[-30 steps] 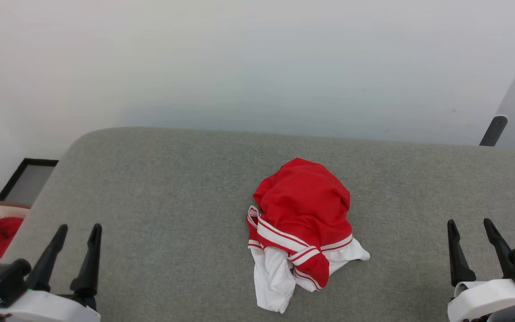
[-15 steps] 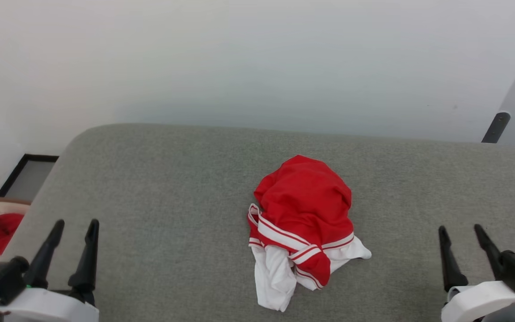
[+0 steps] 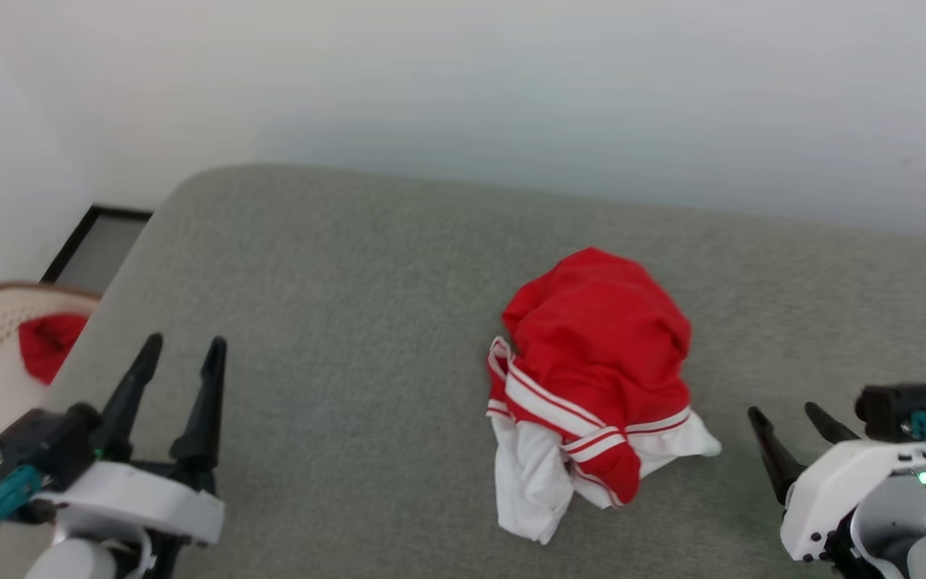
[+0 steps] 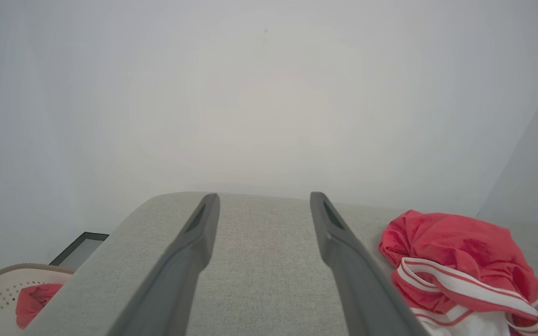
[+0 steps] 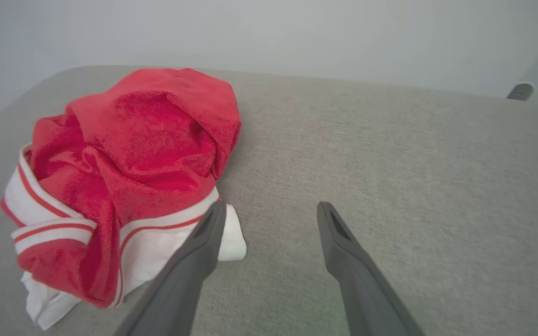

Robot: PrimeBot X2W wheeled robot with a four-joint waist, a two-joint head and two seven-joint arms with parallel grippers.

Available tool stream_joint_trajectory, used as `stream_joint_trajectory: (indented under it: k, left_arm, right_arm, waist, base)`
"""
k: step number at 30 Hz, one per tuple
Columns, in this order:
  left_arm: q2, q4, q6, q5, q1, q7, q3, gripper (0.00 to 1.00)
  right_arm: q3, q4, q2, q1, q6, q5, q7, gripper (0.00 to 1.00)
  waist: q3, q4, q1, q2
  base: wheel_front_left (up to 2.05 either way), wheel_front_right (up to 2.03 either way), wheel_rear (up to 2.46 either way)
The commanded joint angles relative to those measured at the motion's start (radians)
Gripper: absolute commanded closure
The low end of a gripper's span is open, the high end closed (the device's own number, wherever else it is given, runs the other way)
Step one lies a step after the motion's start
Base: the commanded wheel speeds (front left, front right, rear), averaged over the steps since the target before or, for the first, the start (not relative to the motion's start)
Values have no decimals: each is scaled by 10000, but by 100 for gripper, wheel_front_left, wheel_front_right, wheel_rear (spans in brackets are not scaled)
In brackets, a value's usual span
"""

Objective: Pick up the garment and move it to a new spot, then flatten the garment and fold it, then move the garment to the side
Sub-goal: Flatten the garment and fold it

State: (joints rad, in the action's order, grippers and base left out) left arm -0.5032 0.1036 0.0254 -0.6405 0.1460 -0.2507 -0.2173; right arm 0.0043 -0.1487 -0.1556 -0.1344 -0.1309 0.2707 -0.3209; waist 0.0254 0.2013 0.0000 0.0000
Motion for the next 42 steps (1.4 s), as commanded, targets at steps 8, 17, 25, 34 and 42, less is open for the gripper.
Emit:
stream_joint_trajectory:
  k: [8,17,25,34,42]
  left_arm:
    - [550,401,322,199,824,-111,-206,0]
    - [1006,772,625,348,1363,-139,-268,0]
    - [1336,1048,831,479,1567,-139,109,0]
    - [1370,1199,961,726,1311,-141,570,0]
    - [1214,1229,1020,835,1037,-142,644,0]
  right_arm:
    - [577,302,-448,-451,3,652,-2333,0]
    - [763,282,-754,-707,3,376,-3366,0]
    - [1304,-338,-963,-1030,3,197,-3656,100]
    - [1278,-38,-1402,-1548,8,381,-3678,100]
    - [705,463,-1885,-1772,6,372,-3677,100]
  waist:
    - [1290,1004,0,0]
    - [1799,1479,0,0]
    - [2014,1592,0,0]
    - [1589,1199,0,0]
    - [933,685,0,0]
  base:
    - [0,0,0]
    - [0,0,0]
    - [0,0,0]
    - [0,0,0]
    - [0,0,0]
